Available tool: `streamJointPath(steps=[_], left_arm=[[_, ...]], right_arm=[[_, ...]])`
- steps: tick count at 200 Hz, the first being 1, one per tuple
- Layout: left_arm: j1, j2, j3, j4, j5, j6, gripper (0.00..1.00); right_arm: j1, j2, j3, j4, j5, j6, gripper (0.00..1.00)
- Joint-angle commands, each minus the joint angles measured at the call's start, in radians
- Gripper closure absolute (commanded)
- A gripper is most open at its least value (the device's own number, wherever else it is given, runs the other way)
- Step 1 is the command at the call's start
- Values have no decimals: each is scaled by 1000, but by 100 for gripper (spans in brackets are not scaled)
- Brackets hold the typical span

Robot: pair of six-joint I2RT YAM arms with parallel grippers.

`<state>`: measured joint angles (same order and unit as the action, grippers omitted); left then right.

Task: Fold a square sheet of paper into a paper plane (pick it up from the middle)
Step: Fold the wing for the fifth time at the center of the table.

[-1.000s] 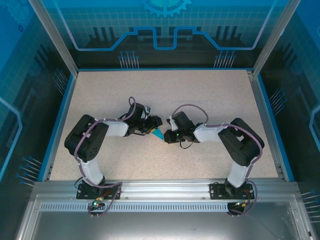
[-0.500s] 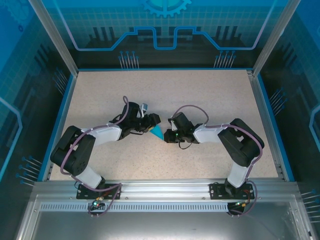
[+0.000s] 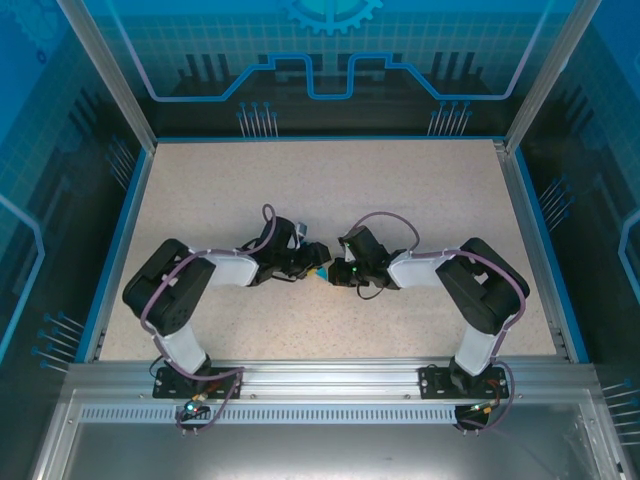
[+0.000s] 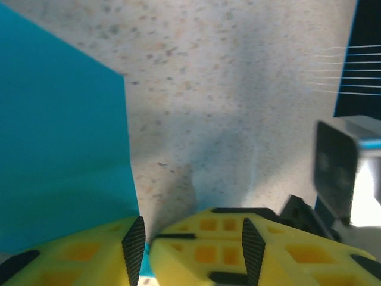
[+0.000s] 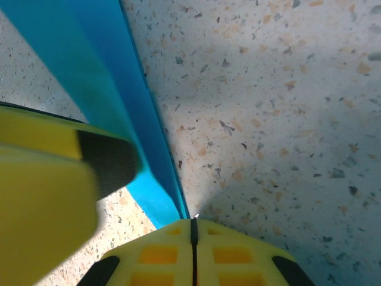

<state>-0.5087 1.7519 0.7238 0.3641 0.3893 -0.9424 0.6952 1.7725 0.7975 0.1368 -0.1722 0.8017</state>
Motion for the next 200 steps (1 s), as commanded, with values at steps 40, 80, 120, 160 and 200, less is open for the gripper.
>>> streamJointPath(steps=[40, 80, 120, 160, 200], left_arm=[[1, 18, -31, -64, -117, -23, 56], [1, 46, -7, -100, -111, 2, 57], [2, 52, -1, -115, -105, 3, 58], [3, 58, 11, -133, -98, 4, 58], [3, 60, 25, -147, -90, 10, 58]], right_arm=[[58, 28, -57, -42, -83, 37, 94], [51, -48, -42, -93, -60, 9, 94], [42, -146, -27, -128, -52, -27, 93], [56, -113, 7, -91, -126, -17, 94], [58, -37, 56, -91, -113, -17, 94]])
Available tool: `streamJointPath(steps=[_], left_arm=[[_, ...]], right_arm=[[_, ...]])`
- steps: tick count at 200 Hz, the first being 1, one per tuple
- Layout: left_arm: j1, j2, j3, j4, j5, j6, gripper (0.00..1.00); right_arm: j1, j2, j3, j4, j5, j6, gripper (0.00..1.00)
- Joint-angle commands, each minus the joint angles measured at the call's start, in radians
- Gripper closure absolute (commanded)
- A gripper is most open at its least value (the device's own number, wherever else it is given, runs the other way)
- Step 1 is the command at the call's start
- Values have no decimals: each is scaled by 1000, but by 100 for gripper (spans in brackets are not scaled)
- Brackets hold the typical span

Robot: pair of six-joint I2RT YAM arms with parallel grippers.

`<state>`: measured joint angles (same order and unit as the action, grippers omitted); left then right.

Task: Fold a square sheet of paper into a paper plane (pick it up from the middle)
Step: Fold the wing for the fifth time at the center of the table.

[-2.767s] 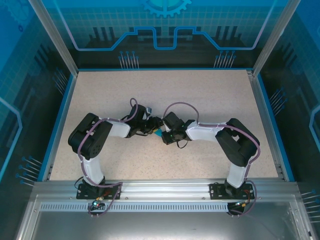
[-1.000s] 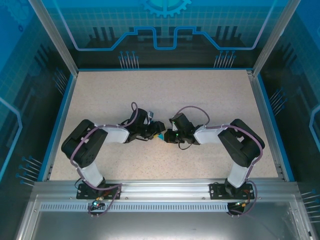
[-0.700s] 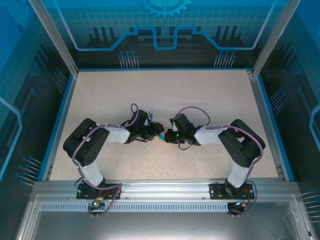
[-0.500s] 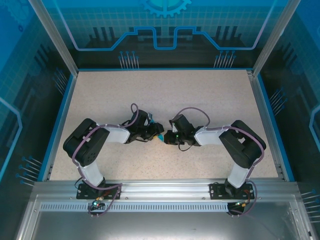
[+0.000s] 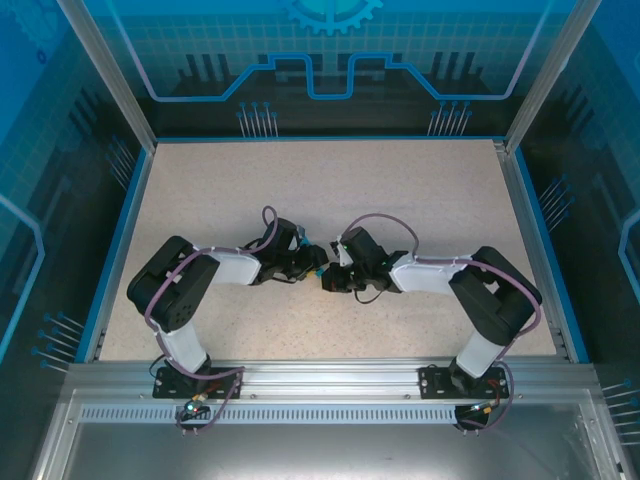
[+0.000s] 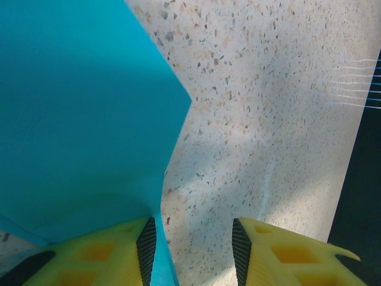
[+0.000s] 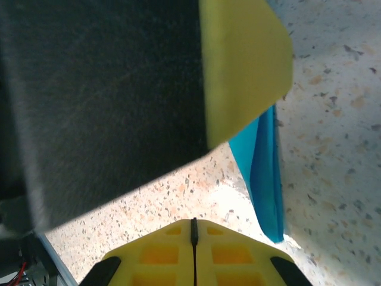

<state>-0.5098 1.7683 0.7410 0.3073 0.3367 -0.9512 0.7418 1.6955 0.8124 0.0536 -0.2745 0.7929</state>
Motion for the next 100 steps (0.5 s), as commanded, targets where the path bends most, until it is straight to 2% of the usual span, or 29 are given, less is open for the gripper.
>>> streamJointPath(steps=[1, 47, 100], left_arm=[[4, 44, 8, -92, -37, 19, 58], [9, 38, 3, -97, -38, 24, 58], [22, 36, -2, -107, -38, 37, 58]], right_arm=[[11, 41, 42, -9, -11, -9, 94], [-8, 70, 55, -77, 38, -43, 94], [-58, 60, -45, -24, -9, -15, 94]])
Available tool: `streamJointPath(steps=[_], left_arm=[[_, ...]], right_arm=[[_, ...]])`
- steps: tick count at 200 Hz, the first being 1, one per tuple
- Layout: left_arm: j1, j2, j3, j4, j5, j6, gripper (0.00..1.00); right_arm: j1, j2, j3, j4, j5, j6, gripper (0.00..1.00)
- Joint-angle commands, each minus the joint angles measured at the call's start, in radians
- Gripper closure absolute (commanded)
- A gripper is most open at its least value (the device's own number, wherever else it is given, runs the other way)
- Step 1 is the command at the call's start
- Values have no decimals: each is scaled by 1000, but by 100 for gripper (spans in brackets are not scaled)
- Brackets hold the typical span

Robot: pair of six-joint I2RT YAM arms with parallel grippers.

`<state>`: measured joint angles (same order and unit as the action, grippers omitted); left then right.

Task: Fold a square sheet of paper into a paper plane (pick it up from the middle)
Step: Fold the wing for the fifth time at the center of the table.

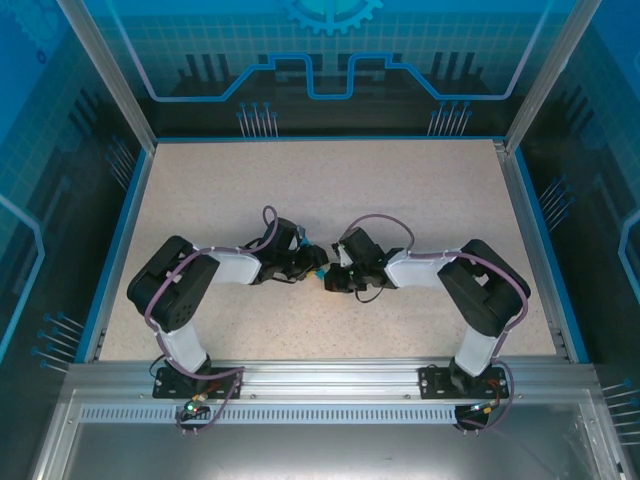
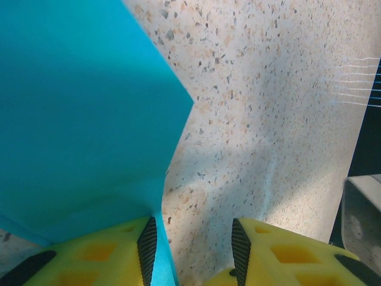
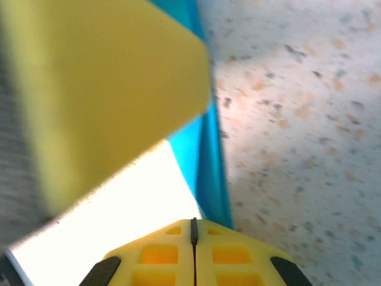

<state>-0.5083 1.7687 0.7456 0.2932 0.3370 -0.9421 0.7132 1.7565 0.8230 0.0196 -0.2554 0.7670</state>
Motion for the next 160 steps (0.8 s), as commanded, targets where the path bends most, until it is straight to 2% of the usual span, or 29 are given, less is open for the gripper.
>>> streamJointPath(steps=[1, 65, 93, 121, 160], left_arm=[[20, 36, -5, -93, -38, 28, 59], [33, 40, -9, -79, -29, 28, 58], [33, 43, -9, -66, -17, 25, 58], [33, 47, -10, -56, -6, 24, 58], [33, 52, -3, -50, 4, 18, 58]], right_arm=[[-31, -2, -57, 12, -31, 12, 94], [-101, 41, -151, 90, -138, 131, 94], [-102, 1, -154, 128, -177, 153, 94], [-91, -53, -117, 146, -170, 138, 93], [-64, -17, -38, 169, -167, 136, 92]])
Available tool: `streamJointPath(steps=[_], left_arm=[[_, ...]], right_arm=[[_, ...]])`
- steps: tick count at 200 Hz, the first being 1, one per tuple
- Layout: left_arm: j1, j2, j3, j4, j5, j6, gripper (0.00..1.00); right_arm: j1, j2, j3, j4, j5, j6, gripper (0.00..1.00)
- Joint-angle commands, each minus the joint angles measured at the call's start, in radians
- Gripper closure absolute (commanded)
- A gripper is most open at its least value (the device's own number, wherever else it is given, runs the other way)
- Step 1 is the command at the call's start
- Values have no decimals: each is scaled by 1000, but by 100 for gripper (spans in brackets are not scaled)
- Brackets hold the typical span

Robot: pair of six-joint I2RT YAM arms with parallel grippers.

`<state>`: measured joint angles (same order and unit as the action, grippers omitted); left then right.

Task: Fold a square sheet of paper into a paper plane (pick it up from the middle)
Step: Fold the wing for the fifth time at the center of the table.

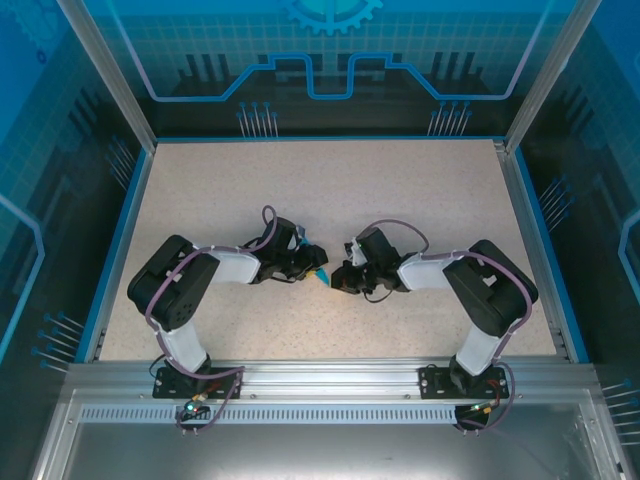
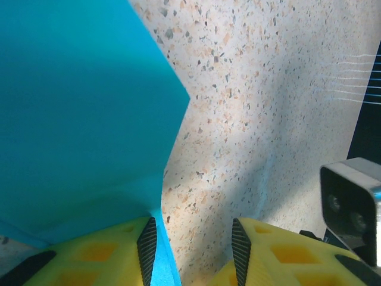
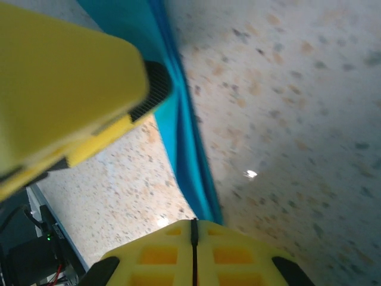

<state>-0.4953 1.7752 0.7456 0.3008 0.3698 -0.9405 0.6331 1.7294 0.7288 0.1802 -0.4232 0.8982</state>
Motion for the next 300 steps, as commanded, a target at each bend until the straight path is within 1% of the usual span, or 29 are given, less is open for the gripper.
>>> streamJointPath(steps=[1, 31, 45, 62, 95, 117, 166, 225, 300], left_arm=[[20, 46, -3, -57, -29, 17, 58], [20, 46, 0, -49, -22, 12, 58], [20, 46, 1, -49, -22, 12, 58], [20, 44, 5, -49, -20, 12, 57], [21, 36, 7, -43, -22, 13, 57], [30, 24, 12, -51, -26, 27, 56], [88, 4, 49, -74, -37, 83, 53], [134, 13, 89, -105, -53, 104, 51], [212, 27, 97, -160, -71, 137, 51]], right_arm=[[17, 13, 58, 10, 2, 6, 92], [19, 82, 111, 8, 38, 30, 90], [21, 119, 126, 27, 13, 41, 90], [27, 144, 126, 16, 24, 55, 90], [19, 149, 93, -45, 92, 42, 92], [11, 139, 59, -63, 98, 43, 94], [9, 143, 40, -113, 90, 41, 99], [8, 144, 41, -123, 78, 38, 99], [7, 156, 49, -128, 66, 39, 99]])
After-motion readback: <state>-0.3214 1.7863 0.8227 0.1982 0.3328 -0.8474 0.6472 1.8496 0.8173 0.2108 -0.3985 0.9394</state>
